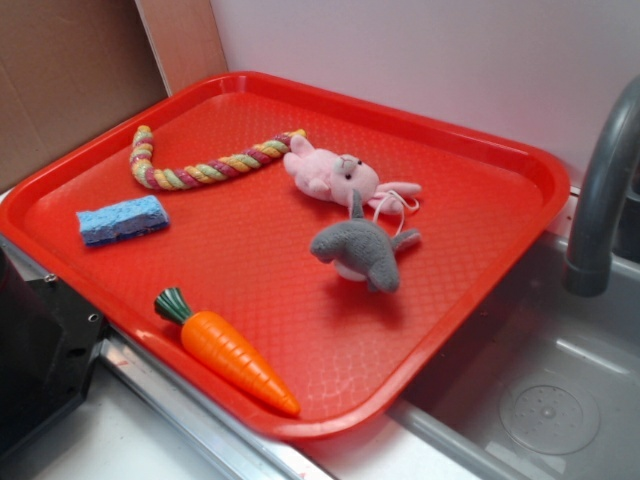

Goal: Grab the carrot.

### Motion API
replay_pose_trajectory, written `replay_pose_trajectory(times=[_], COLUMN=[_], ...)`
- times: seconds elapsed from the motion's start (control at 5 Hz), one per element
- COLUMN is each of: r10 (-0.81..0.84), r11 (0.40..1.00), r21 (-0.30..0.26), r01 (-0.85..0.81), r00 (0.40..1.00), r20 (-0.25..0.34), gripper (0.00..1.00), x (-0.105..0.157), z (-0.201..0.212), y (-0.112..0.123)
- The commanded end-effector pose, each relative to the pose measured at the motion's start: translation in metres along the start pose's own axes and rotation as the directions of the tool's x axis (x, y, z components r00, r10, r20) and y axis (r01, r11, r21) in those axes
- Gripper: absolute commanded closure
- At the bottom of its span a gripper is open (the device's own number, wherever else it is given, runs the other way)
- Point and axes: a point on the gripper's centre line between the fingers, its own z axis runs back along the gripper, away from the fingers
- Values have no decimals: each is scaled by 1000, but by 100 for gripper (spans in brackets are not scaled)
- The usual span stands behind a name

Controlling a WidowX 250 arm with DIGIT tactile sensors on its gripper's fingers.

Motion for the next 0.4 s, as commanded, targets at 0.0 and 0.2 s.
replay_pose_trajectory(times=[0.0, 0.2], r10=[0, 249], r11=[1000, 967], r21=[0, -42], r01=[0, -251], r00=[1000, 967], r20=[0, -57], gripper=[0, 0], x=[0, -17], z=[0, -43], y=[0, -25])
